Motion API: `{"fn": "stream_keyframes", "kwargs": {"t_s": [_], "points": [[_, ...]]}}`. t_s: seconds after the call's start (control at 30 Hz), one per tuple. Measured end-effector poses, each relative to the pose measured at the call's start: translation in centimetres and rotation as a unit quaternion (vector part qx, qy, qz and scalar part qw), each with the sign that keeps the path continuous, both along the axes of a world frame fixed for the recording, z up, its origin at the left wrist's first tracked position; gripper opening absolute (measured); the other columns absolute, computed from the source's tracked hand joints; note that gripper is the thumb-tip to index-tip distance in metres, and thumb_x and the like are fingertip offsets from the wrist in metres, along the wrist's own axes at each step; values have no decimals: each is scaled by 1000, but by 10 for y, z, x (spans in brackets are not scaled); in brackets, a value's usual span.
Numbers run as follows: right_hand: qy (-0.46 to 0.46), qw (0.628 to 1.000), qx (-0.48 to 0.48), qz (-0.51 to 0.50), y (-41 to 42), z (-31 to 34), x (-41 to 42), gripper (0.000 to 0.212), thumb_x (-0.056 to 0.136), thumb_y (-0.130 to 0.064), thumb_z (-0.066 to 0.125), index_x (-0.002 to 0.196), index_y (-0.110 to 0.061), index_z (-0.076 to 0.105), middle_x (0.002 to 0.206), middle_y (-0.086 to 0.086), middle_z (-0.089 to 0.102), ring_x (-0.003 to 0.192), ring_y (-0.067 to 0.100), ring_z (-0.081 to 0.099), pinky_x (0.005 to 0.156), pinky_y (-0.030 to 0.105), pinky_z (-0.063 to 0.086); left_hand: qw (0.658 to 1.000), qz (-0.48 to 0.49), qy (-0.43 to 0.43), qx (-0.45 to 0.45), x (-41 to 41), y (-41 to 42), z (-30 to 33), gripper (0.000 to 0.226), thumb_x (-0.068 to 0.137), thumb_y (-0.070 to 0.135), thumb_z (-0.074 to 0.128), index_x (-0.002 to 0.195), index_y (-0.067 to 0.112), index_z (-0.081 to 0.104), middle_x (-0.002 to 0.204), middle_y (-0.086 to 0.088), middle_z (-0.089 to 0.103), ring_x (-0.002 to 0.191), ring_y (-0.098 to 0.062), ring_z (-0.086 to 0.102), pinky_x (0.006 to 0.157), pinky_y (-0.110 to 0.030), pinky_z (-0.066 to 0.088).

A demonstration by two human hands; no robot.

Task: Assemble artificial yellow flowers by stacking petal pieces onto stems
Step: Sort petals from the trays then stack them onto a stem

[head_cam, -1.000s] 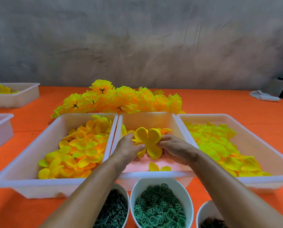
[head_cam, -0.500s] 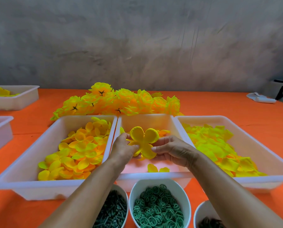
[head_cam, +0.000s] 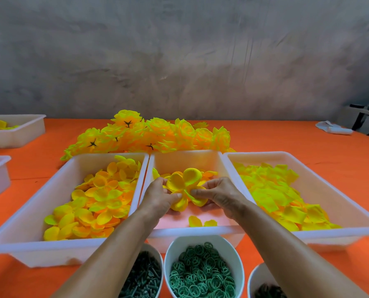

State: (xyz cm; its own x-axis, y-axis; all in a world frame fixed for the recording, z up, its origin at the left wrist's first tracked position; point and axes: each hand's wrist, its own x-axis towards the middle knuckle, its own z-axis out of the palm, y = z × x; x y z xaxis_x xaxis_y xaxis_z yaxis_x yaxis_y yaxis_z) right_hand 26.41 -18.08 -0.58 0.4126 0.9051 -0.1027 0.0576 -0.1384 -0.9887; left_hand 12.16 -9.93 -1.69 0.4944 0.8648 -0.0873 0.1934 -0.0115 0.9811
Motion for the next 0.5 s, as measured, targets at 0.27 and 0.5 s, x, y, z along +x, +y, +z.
{"fn": "stream_keyframes", "kwargs": {"t_s": [0.27,0.5], "points": [[-18,999,-9,-32,1,-2,4,25,74,-14,79,65,-11,55,51,0,63,43,9,59,40,19,45,959,67,-13,275,-2,-3,5,43,69,21,83,103,22,56,93,-1,54,86,-15,52,70,-21,42],[-67,998,12,-17,2,-3,1,34,70,-21,82,59,-16,50,48,-4,60,43,6,56,38,18,40,960,-7,68,270,-1,-7,3,21,67,25,84,72,21,64,69,9,58,63,-4,50,62,-19,41]]}}
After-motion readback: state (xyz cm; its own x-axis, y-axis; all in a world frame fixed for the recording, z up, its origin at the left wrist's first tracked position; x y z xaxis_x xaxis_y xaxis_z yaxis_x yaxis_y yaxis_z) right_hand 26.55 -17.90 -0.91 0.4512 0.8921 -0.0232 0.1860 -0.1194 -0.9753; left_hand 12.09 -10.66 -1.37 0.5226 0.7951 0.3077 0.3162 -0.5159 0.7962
